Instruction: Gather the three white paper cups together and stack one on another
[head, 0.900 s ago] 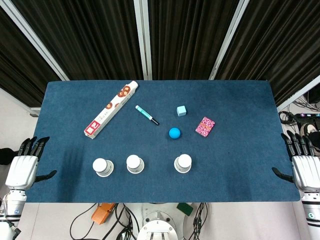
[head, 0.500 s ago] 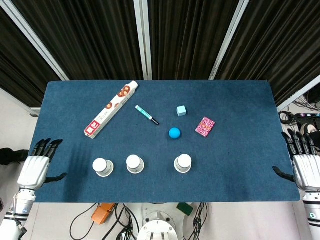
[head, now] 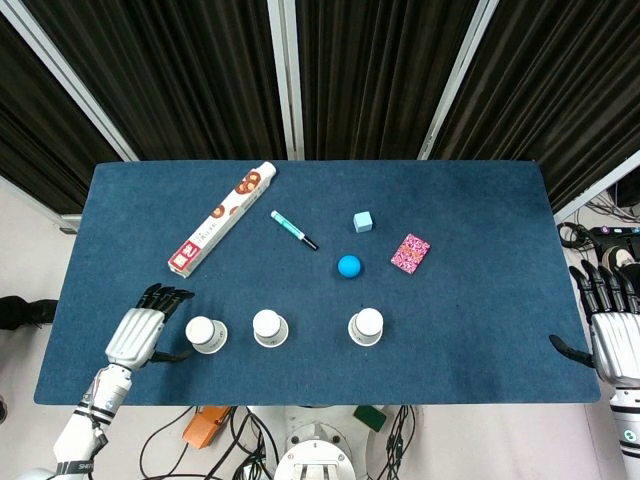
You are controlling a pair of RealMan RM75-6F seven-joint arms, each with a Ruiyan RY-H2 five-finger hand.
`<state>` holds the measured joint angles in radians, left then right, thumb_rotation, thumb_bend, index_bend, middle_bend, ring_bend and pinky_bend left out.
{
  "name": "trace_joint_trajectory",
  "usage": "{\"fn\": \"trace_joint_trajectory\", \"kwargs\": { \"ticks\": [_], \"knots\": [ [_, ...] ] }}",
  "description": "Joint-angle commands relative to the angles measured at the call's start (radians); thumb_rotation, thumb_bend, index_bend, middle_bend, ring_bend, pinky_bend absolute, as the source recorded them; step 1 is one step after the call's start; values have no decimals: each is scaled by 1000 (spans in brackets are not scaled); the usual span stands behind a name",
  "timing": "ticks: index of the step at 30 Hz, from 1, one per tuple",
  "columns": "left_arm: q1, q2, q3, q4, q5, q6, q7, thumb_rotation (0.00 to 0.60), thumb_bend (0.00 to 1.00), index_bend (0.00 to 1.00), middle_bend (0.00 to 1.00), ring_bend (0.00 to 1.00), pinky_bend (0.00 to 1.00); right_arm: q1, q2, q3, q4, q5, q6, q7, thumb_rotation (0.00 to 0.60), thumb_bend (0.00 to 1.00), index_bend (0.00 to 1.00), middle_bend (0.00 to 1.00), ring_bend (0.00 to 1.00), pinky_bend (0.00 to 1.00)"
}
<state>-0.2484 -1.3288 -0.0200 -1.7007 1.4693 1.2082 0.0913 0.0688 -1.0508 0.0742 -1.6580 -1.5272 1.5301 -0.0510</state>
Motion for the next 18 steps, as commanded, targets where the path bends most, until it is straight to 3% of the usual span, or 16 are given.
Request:
{"fn": "trace_joint_trajectory", "kwargs": {
  "ticks": [1, 10, 18],
  "knots": [
    [-11, -24, -5, -4, -29, -17, 25, 600, 81, 205, 196, 132, 33, 1, -2, 0, 2, -1, -3, 0, 600, 227, 0, 74, 0, 42],
    [-18, -36, 0, -2, -86, -37, 70, 600, 104, 261, 266, 167, 33, 2, -9, 0, 14, 5, -10, 8, 600, 227, 0, 74, 0, 42],
    [-32, -60, -9, 29, -106, -40, 83, 600, 148, 400, 424, 284, 51, 6, -13, -2, 19, 3, -18, 12, 600, 227, 0, 74, 0, 42]
  ]
}}
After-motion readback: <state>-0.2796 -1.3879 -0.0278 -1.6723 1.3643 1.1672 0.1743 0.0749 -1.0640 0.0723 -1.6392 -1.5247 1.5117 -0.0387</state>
